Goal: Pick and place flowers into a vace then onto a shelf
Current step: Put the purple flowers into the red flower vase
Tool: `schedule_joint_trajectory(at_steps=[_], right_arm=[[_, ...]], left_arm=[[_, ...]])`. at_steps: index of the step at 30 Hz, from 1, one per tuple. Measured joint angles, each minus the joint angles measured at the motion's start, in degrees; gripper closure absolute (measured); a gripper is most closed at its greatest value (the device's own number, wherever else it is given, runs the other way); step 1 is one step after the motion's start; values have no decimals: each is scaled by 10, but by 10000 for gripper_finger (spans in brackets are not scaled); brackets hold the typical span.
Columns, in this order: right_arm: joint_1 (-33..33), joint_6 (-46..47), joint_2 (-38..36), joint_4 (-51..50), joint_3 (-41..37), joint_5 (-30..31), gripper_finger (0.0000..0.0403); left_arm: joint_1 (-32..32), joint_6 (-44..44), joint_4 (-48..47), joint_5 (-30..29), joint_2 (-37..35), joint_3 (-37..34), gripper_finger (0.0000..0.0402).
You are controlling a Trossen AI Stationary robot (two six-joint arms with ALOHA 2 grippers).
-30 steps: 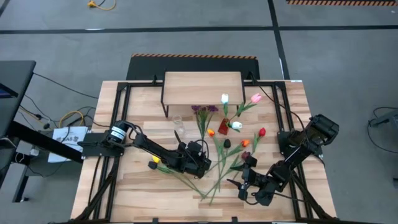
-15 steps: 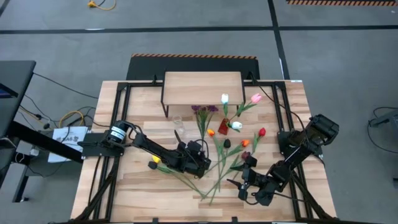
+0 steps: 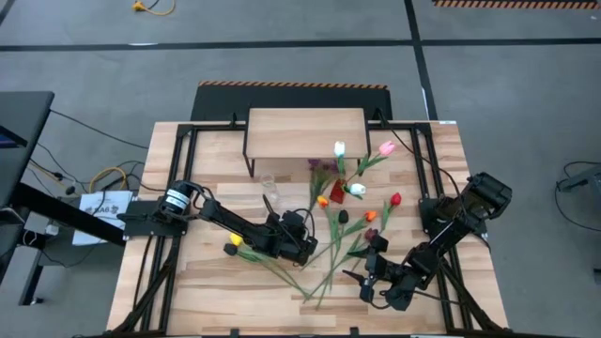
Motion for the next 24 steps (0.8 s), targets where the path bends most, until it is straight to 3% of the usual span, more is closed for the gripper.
schedule_joint_trajectory(at_steps=[5,24], right_arm=[[0,0,0,0,0,0,159],[0,-1,0,0,0,-13,159]], left_arm=[[0,-8,-15,-1,0,0,397],[-11,-26,-32,-46,2,0,401]])
